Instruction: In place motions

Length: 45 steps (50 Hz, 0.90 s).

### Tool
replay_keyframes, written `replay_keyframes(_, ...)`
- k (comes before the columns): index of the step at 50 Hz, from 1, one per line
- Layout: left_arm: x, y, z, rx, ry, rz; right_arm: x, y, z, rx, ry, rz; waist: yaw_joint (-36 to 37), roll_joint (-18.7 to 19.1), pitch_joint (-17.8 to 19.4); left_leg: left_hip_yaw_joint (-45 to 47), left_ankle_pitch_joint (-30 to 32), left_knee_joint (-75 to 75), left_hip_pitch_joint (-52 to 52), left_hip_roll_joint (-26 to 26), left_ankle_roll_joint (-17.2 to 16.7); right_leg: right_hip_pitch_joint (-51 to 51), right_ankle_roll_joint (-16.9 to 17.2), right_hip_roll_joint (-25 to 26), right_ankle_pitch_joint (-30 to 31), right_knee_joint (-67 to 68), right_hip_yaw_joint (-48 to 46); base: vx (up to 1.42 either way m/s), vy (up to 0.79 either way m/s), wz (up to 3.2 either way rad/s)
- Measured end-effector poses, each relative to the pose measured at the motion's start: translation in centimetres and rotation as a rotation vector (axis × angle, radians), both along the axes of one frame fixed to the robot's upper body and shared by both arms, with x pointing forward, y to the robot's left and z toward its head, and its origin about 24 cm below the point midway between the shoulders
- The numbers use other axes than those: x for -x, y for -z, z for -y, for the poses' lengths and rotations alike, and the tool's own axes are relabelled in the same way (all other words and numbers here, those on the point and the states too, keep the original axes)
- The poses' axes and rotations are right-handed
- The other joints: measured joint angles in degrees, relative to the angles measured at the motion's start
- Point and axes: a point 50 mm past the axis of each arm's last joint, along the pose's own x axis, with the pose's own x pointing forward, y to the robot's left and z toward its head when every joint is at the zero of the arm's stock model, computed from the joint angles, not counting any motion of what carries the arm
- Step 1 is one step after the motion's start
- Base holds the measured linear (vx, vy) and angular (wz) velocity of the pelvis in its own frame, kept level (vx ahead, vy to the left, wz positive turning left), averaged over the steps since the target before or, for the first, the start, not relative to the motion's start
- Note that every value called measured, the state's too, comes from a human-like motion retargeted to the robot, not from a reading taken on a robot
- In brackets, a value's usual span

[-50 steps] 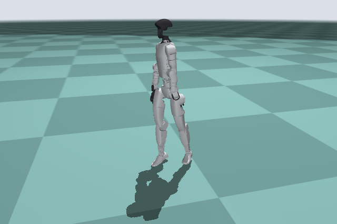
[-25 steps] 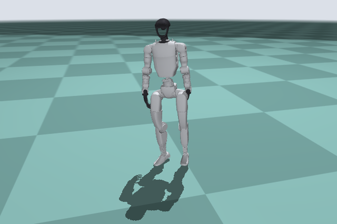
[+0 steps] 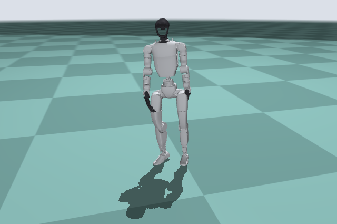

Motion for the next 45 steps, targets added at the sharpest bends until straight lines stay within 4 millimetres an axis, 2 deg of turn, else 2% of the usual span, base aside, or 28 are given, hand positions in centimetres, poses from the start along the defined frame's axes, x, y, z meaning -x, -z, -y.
replay_keyframes(2,1.2,0.0,-0.7,-0.072,0.037,-0.023,-2.3,-0.6,-0.5,-0.013,-0.024,0.073,0.08,0.47,-0.12,0.45,-0.32,-0.11,0.27,0.14,0.14,-0.4,-0.14,0.18,0.12,0.18,0.69,0.0,0.02,-0.3)
replay_keyframes(4,3.6,-0.2,-1.3,-0.132,0.065,-0.081,-4.7,-1.3,-1.3,-0.031,-0.055,0.151,0.14,0.84,-0.07,1.15,-0.71,-0.27,0.81,0.28,0.26,-0.79,-0.32,0.36,0.27,0.43,1.64,0.03,0.0,-0.41)
replay_keyframes(8,10.3,-1.8,-2.3,-0.163,0.139,-0.312,-9.3,-3.4,-3.2,-0.1,-0.11,0.318,0.63,1.21,0.58,3.41,-1.67,-0.8,2.4,0.59,0.47,-1.82,-0.77,0.85,0.7,0.94,4.41,0.02,0.03,-0.61)
replay_keyframes(12,16.9,-4.6,-1.7,-0.042,0.147,-0.57,-12.1,-5.2,-4.5,-0.183,-0.133,0.446,1.28,1.51,1.21,5.4,-2.6,-1.18,3.58,0.96,0.64,-2.79,-1.11,1.44,1.17,1.31,6.88,0.01,0.05,-0.55)
replay_keyframes(15,20.1,-6.5,-0.3,0.045,0.064,-0.706,-13.1,-6.0,-4.2,-0.183,-0.146,0.511,1.07,1.71,1.48,5.96,-3.08,-1.31,3.77,1.2,0.65,-3.28,-1.17,1.71,1.26,1.49,7.48,-0.02,0.03,-0.15)
replay_keyframes(17,21.1,-7.2,0.6,0.064,-0.02,-0.747,-12.7,-5.8,-3.3,-0.145,-0.158,0.522,0.83,1.69,1.53,6.05,-3.28,-1.35,3.66,1.32,0.6,-3.43,-1.13,1.74,1.21,1.56,7.43,0.0,0.0,0.0)
replay_keyframes(19,21.2,-7.3,1.4,0.061,-0.104,-0.759,-11.6,-5.2,-2.2,-0.095,-0.183,0.501,0.45,1.53,1.48,5.91,-3.38,-1.33,3.39,1.36,0.57,-3.46,-1.05,1.67,1.12,1.53,7.06,-0.01,0.0,0.1)
replay_keyframes(21,20.6,-6.9,1.7,0.043,-0.166,-0.746,-9.5,-4.0,-0.9,-0.041,-0.214,0.439,0.12,1.21,1.38,5.52,-3.41,-1.21,3.07,1.3,0.54,-3.26,-0.98,1.53,0.96,1.45,6.45,0.01,-0.02,0.28)
replay_keyframes(23,19.2,-6.1,1.2,0.005,-0.181,-0.704,-6.2,-2.4,0.5,0.024,-0.235,0.334,0.08,0.77,1.42,4.91,-3.3,-1.07,2.83,1.2,0.52,-2.76,-0.88,1.32,0.76,1.36,5.6,0.01,-0.05,0.38)
replay_keyframes(25,16.9,-4.9,0.0,-0.05,-0.137,-0.632,-1.9,-0.8,1.9,0.096,-0.233,0.199,0.19,0.25,1.7,4.13,-3.1,-0.88,2.65,1.09,0.48,-1.98,-0.78,1.09,0.54,1.22,4.52,-0.03,-0.08,0.48)
replay_keyframes(27,13.1,-3.4,-1.5,-0.096,-0.03,-0.534,2.9,0.3,2.9,0.162,-0.198,0.043,-0.1,-0.41,2.0,3.11,-2.81,-0.73,2.14,0.89,0.37,-1.37,-0.69,0.79,0.35,1.03,3.18,-0.08,-0.08,0.57)
replay_keyframes(30,5.3,-1.6,-3.2,-0.129,0.161,-0.32,10.9,0.7,3.9,0.218,-0.111,-0.246,-0.38,-1.19,1.94,2.09,-2.43,-0.69,1.25,0.75,0.17,-0.87,-0.49,0.54,0.18,0.64,1.57,-0.09,-0.07,0.45)
replay_keyframes(33,-3.5,-0.8,-2.7,-0.134,0.253,-0.037,17.9,-0.4,4.2,0.227,-0.026,-0.524,-0.37,-1.66,1.85,1.62,-2.25,-0.41,0.21,0.86,0.16,-1.02,-0.32,0.59,0.23,0.33,1.24,-0.08,-0.07,0.1)
replay_keyframes(35,-9.1,-1.2,-1.8,-0.126,0.255,0.154,21.6,-1.5,4.4,0.241,0.008,-0.67,-0.73,-1.71,1.76,1.68,-2.19,-0.23,-0.34,1.03,0.14,-1.26,-0.2,0.59,0.27,0.24,1.38,-0.07,-0.04,-0.08)
replay_keyframes(37,-14.1,-2.2,-0.6,-0.108,0.229,0.334,24.1,-2.4,4.5,0.259,0.021,-0.763,-1.28,-1.41,1.87,1.75,-2.12,-0.05,-0.71,1.25,0.19,-1.41,-0.5,0.75,0.36,0.08,1.52,0.0,0.0,0.0)
replay_keyframes(40,-20.3,-4.6,1.4,-0.059,0.211,0.574,25.9,-3.1,4.6,0.277,0.025,-0.81,-2.03,-0.62,2.53,1.45,-2.02,0.23,-0.98,1.44,0.35,-1.3,-1.03,1.07,0.33,-0.04,1.62,0.0,0.0,0.0)
replay_keyframes(43,-24.4,-7.1,2.6,-0.022,0.223,0.757,26.0,-3.2,4.9,0.29,0.038,-0.799,-2.56,0.16,3.34,0.85,-1.94,0.29,-0.99,1.34,0.41,-1.02,-1.31,1.05,0.25,-0.04,1.3,-0.03,0.03,0.03)
replay_keyframes(45,-25.7,-8.0,3.3,-0.02,0.215,0.835,25.6,-3.0,5.0,0.3,0.057,-0.788,-2.46,0.54,3.43,0.67,-1.99,0.24,-0.96,1.18,0.43,-0.96,-1.46,0.93,0.18,-0.06,1.15,0.0,0.0,0.0)
